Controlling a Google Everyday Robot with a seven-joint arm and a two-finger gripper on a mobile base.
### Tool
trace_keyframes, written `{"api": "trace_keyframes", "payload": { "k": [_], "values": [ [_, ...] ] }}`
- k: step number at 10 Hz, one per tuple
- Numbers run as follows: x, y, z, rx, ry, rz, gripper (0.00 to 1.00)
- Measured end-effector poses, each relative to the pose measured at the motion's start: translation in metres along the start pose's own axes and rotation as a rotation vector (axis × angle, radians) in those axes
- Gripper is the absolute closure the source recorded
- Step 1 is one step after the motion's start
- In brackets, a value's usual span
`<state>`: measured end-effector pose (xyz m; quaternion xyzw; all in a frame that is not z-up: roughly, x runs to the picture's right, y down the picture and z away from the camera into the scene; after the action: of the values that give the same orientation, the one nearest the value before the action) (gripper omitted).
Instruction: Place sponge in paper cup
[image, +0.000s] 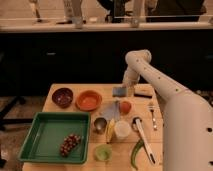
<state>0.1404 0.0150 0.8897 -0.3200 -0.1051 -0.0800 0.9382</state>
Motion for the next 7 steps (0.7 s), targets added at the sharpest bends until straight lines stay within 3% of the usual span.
{"api": "trace_keyframes", "payload": {
  "k": [7],
  "values": [
    [-0.013,0.017,-0.022,0.015,0.005,-0.032,1.00]
  ]
}}
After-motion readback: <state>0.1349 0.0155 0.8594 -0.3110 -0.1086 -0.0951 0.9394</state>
